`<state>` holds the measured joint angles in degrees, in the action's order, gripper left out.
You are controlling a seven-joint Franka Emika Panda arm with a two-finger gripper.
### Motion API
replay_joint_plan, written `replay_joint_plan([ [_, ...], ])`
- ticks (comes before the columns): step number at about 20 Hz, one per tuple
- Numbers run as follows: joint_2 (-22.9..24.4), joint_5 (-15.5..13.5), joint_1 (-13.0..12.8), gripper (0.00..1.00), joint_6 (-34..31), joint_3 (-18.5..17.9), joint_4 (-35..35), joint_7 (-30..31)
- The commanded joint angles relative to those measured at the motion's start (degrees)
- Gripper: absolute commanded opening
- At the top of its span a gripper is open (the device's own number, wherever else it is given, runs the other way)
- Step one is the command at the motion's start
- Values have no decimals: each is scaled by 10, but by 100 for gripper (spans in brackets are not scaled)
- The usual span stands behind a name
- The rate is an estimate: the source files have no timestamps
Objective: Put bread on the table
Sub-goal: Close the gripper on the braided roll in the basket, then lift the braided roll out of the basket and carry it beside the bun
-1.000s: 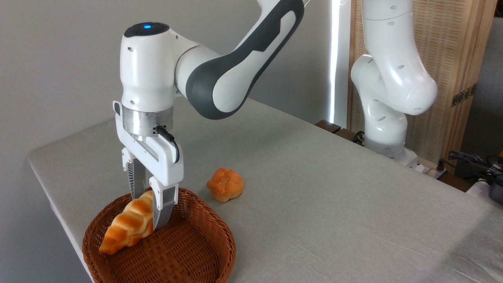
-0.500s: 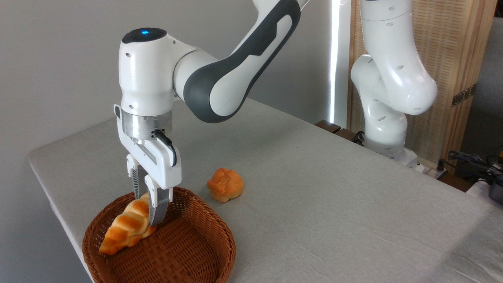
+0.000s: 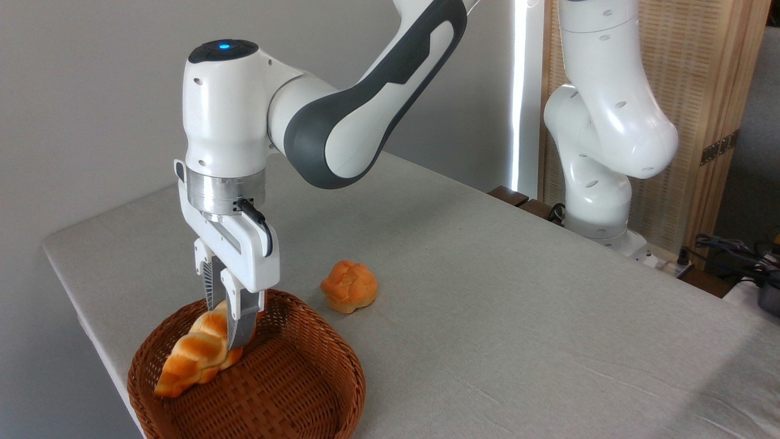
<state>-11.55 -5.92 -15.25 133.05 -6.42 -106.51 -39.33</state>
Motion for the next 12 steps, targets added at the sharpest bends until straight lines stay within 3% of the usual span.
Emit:
replay_joint_plan([
  [1, 6, 7, 2, 0, 0, -4, 3, -8],
  [9, 33, 3, 5, 0, -5, -4, 3, -6],
  [12, 55, 6, 5, 0, -41, -9, 2, -7],
])
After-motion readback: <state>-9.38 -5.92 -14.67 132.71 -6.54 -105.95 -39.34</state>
